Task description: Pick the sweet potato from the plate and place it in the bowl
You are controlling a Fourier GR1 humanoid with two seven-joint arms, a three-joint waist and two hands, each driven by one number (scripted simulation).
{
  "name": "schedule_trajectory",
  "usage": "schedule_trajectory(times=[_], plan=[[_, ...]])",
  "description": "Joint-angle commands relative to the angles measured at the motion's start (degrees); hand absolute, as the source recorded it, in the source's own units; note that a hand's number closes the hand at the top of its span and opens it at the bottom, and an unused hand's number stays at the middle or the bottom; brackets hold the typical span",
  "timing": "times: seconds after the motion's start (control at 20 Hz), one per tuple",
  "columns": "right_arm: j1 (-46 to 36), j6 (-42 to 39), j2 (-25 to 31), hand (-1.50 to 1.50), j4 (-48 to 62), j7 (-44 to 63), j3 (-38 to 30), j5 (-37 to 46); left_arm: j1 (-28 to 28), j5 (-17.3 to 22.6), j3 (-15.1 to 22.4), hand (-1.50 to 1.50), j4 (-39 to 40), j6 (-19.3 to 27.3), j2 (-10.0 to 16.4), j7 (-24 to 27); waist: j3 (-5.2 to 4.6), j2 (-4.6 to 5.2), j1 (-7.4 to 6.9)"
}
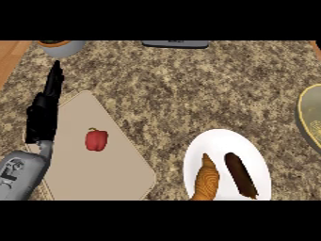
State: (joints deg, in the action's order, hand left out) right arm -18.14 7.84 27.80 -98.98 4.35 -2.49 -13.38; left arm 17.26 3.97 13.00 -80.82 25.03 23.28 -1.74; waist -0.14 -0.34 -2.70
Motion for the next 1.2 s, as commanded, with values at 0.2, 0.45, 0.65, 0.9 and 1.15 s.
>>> schedule_trajectory(times=[0.2, 0.45, 0.65, 0.9, 1.15], plan=[[10.9, -11.7, 6.1, 1.5, 1.0, 2.9, 25.8, 19.0, -1.0, 4.6, 1.8, 0.0, -2.3, -4.5, -3.8, -0.3, -0.38, 0.89, 1.25], [19.1, 9.1, 3.9, -1.5, -4.0, -7.2, 26.9, 39.2, -6.3, 8.3, 1.9, 0.0, -3.4, -6.6, -5.3, -0.2, 0.25, -0.58, 4.99], [30.2, 18.9, -2.6, -1.5, -3.9, -20.3, 34.3, 43.5, -8.3, 8.0, 3.6, 0.0, -6.6, -7.1, -6.0, -0.8, 0.25, -0.12, 3.82], [35.1, 26.6, -4.5, -1.5, -8.9, -16.5, 40.5, 59.8, -7.2, 7.0, 3.2, 0.0, -6.5, -7.6, -7.1, -0.4, 0.09, 0.08, 3.46], [39.5, 20.5, -4.7, -1.5, -19.8, 1.5, 39.1, 75.6, -10.4, 6.8, 2.8, 0.0, -9.6, -7.6, -6.1, -1.5, 0.01, -0.04, 3.37]])
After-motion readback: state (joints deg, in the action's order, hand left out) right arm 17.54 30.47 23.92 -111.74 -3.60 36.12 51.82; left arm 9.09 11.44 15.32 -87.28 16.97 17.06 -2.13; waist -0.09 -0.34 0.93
